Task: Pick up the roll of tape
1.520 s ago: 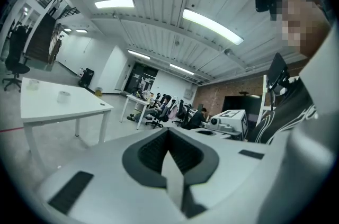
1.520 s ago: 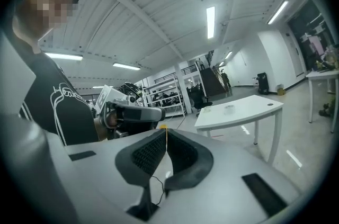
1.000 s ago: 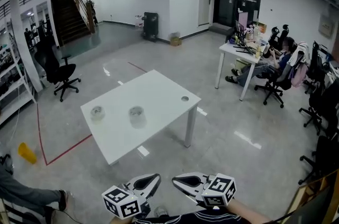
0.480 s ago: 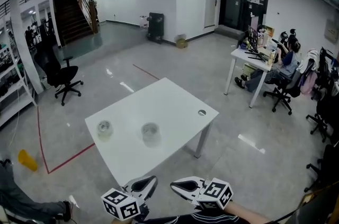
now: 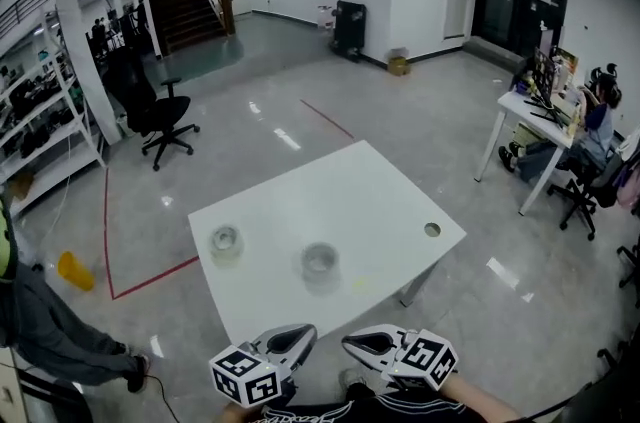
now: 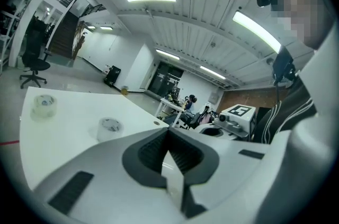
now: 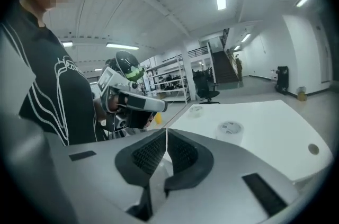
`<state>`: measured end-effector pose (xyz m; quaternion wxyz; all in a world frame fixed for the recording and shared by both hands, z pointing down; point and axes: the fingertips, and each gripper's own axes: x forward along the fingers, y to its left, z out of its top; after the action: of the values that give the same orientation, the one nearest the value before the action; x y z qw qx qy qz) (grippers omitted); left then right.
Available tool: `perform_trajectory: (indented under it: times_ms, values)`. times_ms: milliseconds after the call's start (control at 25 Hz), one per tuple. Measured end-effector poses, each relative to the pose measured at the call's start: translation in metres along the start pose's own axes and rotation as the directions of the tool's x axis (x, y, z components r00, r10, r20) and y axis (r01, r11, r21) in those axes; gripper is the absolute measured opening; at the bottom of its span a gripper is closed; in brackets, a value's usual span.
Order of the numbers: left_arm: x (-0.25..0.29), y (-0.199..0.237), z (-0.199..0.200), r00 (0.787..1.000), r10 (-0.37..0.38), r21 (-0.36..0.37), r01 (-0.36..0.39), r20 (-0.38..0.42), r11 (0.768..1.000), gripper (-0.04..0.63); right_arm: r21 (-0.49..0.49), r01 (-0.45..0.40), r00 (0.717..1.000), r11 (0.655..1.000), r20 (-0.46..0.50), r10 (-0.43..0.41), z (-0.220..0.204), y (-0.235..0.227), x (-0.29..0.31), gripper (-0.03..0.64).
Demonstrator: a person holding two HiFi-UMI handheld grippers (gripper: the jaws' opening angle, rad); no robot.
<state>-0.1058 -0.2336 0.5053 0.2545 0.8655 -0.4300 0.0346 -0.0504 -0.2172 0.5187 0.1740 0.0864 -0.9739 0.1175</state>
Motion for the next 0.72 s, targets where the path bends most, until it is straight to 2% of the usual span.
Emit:
perform_trajectory:
  times_ms: [160,360,520,720]
  values:
    - [0.023,0.031,0.008,0.998,0.056,-0.012,-0.056,-0.003,0.998,0.003,-0.068,-0.063,0.996,0.996,-0.063,0.058,0.001,-0.033,0.019,0.014]
    - [0.034,0.055,0.023,0.994,0.109,-0.027,-0.109,0.010,0.994,0.003,0.000,-0.107,0.993,0.994,-0.059,0.106,0.011,-0.071,0.034,0.015]
    - [0.033,0.076,0.031,0.986,0.162,-0.053,-0.160,0.030,0.986,0.003,-0.053,-0.109,0.990,0.993,-0.095,0.104,0.016,-0.099,0.055,0.015]
    - [0.029,0.097,0.043,0.976,0.209,-0.064,-0.206,0.052,0.976,0.003,-0.144,-0.131,0.977,0.981,-0.186,0.104,0.012,-0.130,0.094,0.017]
